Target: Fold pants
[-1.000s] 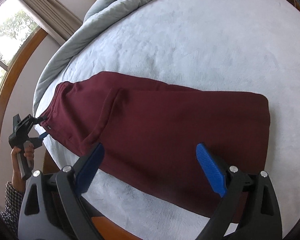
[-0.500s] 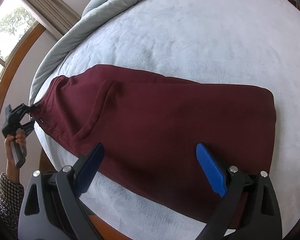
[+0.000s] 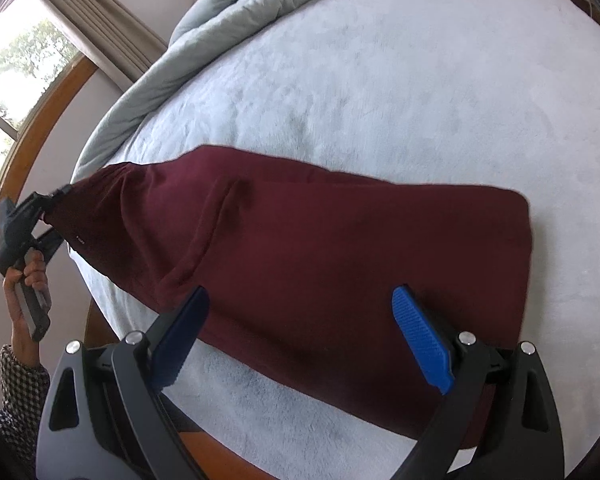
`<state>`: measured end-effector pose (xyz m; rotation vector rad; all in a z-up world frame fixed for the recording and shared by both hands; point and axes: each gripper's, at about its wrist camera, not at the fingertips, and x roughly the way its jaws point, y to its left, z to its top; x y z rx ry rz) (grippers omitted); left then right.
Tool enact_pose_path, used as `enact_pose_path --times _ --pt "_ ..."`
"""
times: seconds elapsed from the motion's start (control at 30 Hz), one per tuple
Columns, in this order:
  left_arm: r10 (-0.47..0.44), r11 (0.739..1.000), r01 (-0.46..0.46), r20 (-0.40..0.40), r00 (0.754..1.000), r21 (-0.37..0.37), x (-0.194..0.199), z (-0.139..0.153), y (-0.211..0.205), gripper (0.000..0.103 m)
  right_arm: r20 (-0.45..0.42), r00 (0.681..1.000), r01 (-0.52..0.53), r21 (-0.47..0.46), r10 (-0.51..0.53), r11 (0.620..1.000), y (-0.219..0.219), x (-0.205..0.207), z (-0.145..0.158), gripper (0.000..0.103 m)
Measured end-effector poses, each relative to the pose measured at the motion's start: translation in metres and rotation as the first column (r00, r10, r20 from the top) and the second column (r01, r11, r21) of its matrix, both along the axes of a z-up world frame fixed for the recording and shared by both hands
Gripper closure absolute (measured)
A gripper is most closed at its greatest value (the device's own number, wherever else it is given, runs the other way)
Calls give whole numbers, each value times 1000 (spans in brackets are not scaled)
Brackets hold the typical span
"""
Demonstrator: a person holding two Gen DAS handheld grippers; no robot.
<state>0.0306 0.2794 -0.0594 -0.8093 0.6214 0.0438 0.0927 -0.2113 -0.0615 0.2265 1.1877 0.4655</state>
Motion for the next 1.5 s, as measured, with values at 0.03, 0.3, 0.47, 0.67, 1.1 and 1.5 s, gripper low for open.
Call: enact_pose_path --times 0.03,0.3,0.47,0.67,1.1,1.5 --pt "-35 999 35 15 999 22 2 6 -12 72 6 1000 5 7 -5 1000 -3 -1 3 10" --pt "-359 915 352 -2 933 199 16 26 -143 72 30 998 46 31 -47 998 -25 -1 10 10" --pt "-489 829 497 -99 867 257 16 7 -207 71 32 998 60 42 -61 997 -32 0 8 10" --pt "-557 737 615 -262 788 281 25 -36 -257 67 -12 996 85 76 -85 993 -41 8 -7 10" --pt "-523 819 541 -142 841 189 2 16 -199 12 -98 995 57 243 -34 968 -21 25 11 7" --pt "-332 862 441 -380 863 248 14 -37 -150 14 -203 975 -46 217 92 975 81 51 -13 7"
